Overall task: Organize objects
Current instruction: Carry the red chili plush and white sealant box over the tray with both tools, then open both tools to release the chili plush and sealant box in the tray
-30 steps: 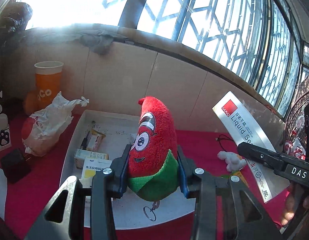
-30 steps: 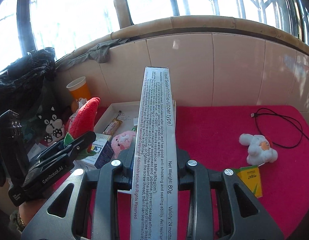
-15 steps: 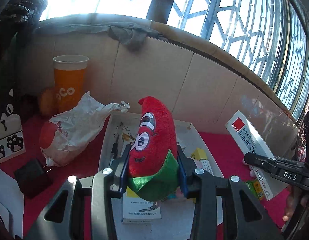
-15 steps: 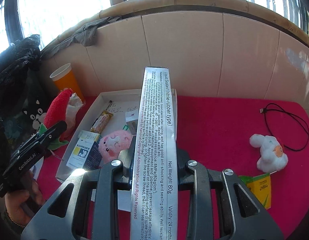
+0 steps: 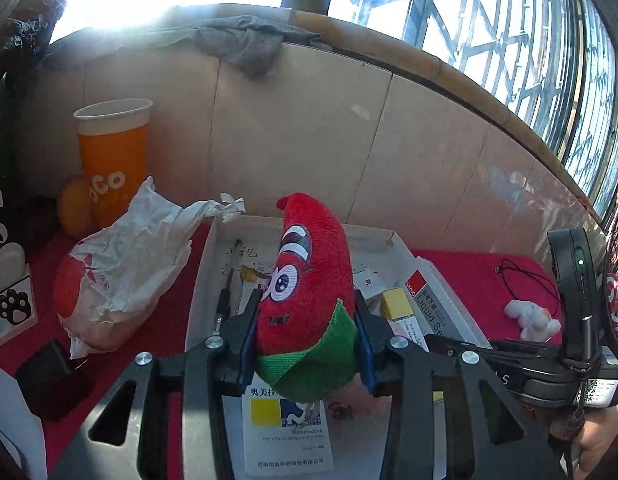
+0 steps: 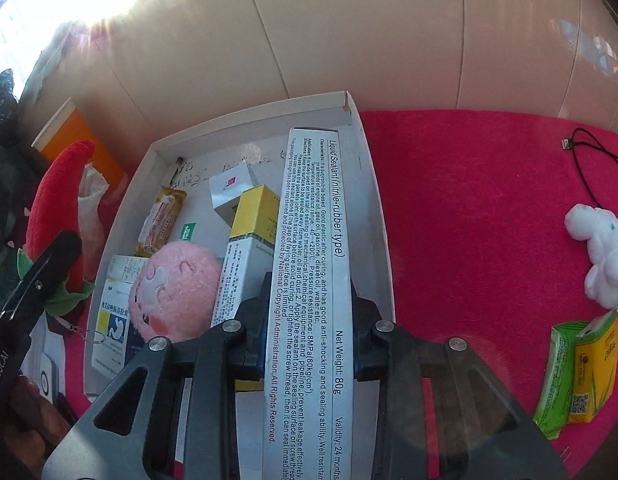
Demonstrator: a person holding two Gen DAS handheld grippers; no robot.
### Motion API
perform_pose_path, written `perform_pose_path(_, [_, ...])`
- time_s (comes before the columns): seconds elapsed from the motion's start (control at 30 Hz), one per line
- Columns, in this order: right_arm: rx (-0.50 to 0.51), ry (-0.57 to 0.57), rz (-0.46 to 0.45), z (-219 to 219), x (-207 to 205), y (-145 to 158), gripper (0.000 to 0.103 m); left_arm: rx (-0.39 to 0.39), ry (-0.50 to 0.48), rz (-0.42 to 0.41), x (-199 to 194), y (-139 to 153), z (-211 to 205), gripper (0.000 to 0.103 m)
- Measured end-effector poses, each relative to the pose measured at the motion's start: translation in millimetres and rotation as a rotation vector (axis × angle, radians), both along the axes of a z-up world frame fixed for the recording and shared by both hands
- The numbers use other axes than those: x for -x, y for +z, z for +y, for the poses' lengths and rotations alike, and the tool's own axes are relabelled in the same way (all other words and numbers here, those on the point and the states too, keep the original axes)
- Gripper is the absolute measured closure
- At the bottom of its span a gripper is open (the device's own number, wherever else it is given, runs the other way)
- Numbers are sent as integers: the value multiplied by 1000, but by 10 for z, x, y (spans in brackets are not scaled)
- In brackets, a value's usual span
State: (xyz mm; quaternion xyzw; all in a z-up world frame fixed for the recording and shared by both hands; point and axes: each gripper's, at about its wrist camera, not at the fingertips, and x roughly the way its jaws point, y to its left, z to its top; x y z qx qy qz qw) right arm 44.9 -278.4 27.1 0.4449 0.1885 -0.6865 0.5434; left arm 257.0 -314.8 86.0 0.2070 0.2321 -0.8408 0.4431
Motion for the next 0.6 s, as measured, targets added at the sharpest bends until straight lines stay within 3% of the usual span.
perform_pose_path(0.37, [67, 17, 45, -60, -160, 127, 74, -2, 0, -42, 295, 27, -157, 61])
perform_pose_path(0.47, [89, 17, 59, -26, -189, 181, 69, 9, 10, -47, 308, 38, -145, 60])
perform_pose_path(0.53, [107, 19, 73, -4, -213, 225, 53, 10, 18, -42, 298, 44, -151, 60])
perform_pose_path(0.6, [134, 20, 89, 34, -238, 278, 18, 2, 24, -24, 269, 56, -167, 50])
